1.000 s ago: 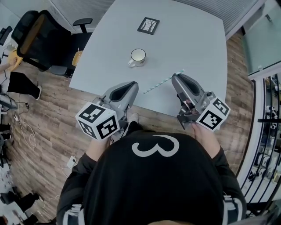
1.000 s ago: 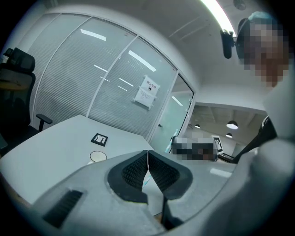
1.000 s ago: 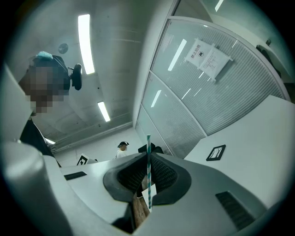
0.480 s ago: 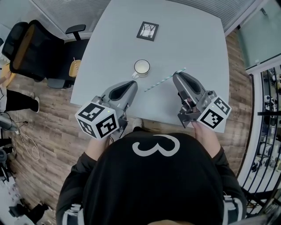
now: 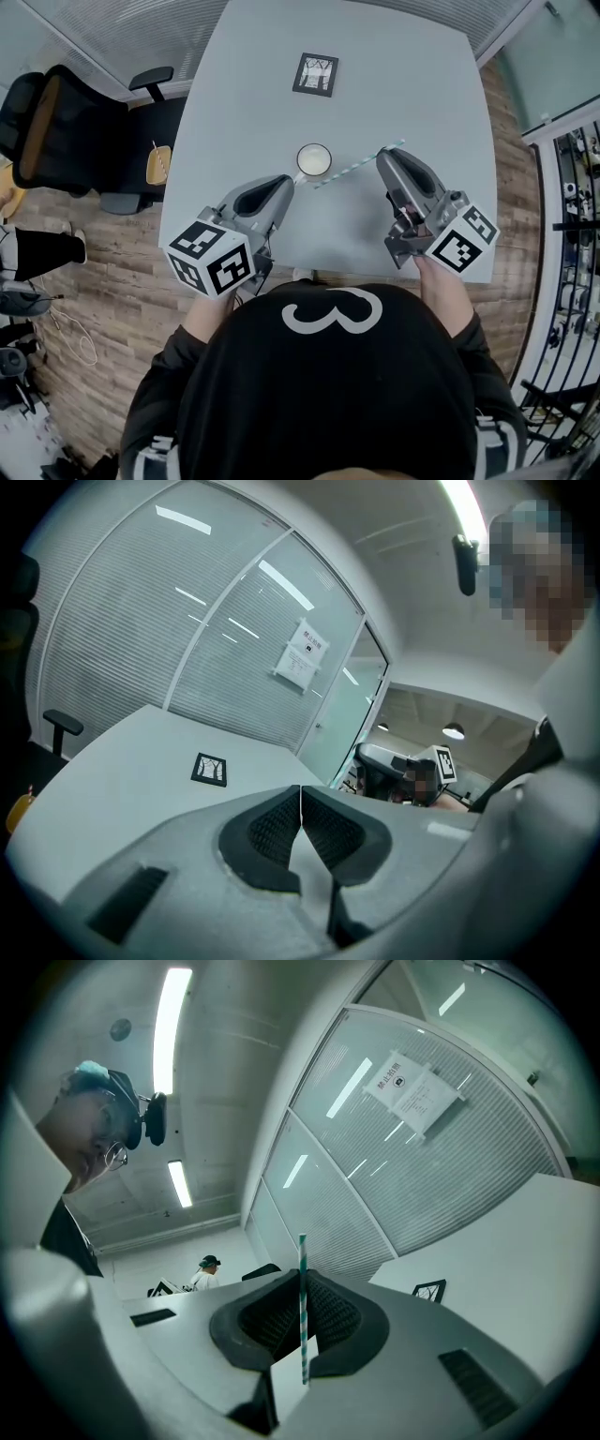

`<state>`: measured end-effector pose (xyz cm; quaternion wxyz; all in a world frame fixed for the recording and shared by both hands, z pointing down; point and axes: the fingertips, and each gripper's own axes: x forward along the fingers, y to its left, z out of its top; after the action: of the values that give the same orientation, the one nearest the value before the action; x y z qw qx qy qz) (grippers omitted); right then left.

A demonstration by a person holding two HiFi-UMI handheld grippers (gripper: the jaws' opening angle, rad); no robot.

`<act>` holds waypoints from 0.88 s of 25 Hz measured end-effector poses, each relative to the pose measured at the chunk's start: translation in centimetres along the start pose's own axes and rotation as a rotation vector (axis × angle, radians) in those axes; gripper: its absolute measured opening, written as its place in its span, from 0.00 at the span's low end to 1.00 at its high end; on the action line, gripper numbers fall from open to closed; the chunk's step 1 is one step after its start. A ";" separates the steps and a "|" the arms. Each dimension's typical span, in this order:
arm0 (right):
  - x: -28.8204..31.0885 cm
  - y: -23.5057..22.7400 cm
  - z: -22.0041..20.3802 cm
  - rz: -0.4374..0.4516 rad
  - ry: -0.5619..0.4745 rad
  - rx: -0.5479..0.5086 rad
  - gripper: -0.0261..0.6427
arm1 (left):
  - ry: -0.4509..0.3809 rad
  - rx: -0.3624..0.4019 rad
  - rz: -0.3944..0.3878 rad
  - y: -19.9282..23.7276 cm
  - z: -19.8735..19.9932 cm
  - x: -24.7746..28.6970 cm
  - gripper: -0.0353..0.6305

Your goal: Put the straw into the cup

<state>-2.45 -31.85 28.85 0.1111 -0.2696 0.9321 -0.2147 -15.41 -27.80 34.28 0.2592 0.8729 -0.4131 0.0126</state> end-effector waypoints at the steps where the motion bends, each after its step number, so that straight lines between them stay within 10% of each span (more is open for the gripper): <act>1: 0.2 -0.2 0.0 -0.011 -0.004 -0.008 0.08 | 0.006 0.002 -0.006 0.4 0.1 0.1 0.08; 22: 5.1 -4.7 -0.8 -0.121 -0.028 -0.040 0.08 | 0.076 -0.048 -0.052 7.4 -0.3 3.0 0.08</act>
<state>-4.80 -37.98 31.26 0.1054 -0.3305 0.9167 -0.1985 -18.75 -33.73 38.51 0.2959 0.8758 -0.3802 0.0292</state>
